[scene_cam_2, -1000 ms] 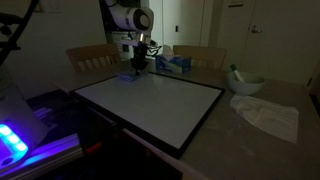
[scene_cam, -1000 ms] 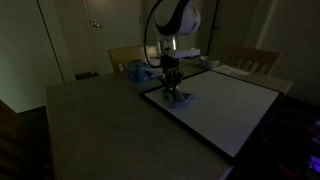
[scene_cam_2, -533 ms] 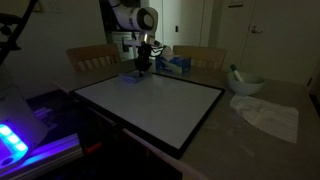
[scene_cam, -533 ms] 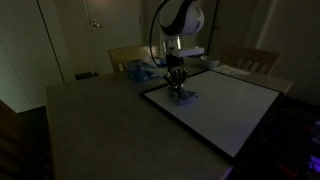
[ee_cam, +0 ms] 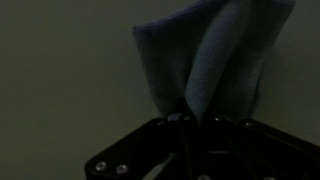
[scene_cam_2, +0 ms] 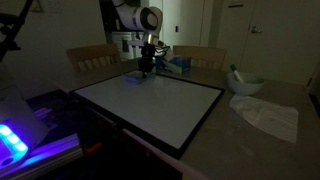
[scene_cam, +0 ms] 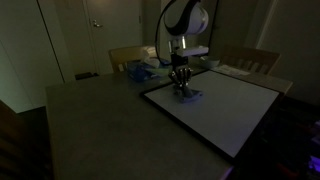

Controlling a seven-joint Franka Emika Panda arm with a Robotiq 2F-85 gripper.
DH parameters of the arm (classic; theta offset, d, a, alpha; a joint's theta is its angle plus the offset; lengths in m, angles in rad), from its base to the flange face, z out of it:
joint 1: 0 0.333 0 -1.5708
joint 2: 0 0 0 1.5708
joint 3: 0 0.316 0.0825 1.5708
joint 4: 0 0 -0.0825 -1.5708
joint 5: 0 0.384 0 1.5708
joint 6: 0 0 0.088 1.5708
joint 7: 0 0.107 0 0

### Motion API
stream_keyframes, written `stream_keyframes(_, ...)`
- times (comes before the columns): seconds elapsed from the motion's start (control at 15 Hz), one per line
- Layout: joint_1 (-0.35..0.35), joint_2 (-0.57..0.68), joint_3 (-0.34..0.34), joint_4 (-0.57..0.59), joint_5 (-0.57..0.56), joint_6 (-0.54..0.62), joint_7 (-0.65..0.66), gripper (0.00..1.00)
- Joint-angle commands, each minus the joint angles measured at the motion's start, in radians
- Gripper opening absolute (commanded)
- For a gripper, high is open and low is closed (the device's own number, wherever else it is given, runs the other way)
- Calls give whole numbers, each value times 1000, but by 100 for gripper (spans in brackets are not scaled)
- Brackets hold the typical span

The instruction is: Wipe the white surface with the cloth

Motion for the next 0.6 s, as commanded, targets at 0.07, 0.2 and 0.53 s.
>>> stream_keyframes(0.07, -9, 1, 9, 2, -6, -1, 5, 3)
stream_keyframes(0.2, -10, 6, 2, 3, -23, 4, -6, 3)
stream_keyframes(0.53, -11, -3, -25, -17, -65, 27, 9, 3)
